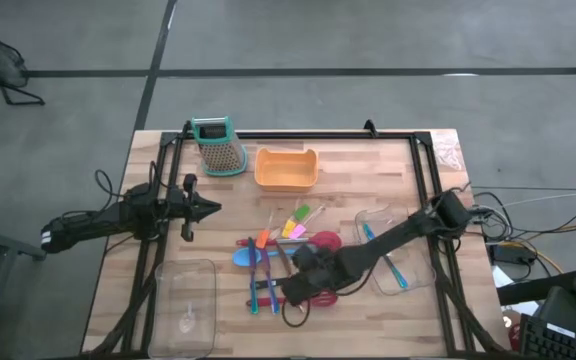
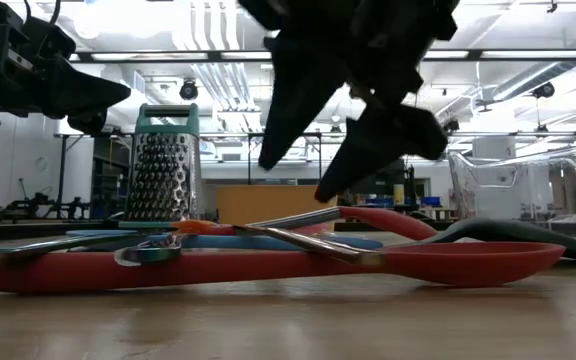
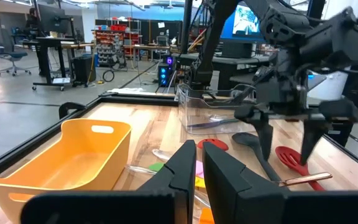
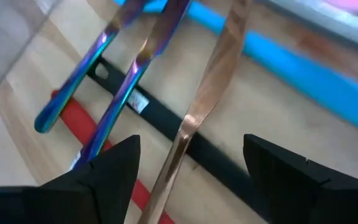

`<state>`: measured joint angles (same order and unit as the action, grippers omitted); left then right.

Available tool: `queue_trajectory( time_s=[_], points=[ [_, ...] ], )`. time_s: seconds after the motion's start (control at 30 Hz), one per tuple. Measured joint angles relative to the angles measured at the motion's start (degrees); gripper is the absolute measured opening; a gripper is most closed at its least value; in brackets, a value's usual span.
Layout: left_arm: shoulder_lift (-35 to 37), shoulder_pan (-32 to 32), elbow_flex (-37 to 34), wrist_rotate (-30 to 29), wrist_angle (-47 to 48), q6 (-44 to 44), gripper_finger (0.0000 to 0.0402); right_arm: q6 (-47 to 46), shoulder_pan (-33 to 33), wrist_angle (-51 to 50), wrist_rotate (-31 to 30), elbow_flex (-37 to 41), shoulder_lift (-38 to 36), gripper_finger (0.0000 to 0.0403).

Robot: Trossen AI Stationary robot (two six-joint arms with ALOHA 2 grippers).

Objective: Pick & Place Kitchen Items
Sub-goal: Put the gold knife into the top transparent bin

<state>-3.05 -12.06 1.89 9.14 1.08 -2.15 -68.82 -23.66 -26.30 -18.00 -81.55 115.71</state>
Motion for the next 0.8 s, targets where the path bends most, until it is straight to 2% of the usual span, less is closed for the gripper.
queue_trajectory(
  time_s=[0.13, 0.43, 0.8],
  points=[
    [0.00, 0.00, 0.00, 0.00, 0.00, -0.01, 0.0035, 1.44, 0.22, -0.99, 0.06, -3.51, 3.10, 0.0279],
    [0.00, -0.01, 0.00, -0.01, 0.00, 0.00, 0.0035, 3.02, 0.51, -12.74, 0.05, -12.25, 9.13, 0.0244],
    [0.00, 0.00, 0.00, 0.00, 0.00, -0.02, 0.0035, 2.83, 0.64, -13.37, 0.97, -13.57, 10.84, 0.0224]
  ],
)
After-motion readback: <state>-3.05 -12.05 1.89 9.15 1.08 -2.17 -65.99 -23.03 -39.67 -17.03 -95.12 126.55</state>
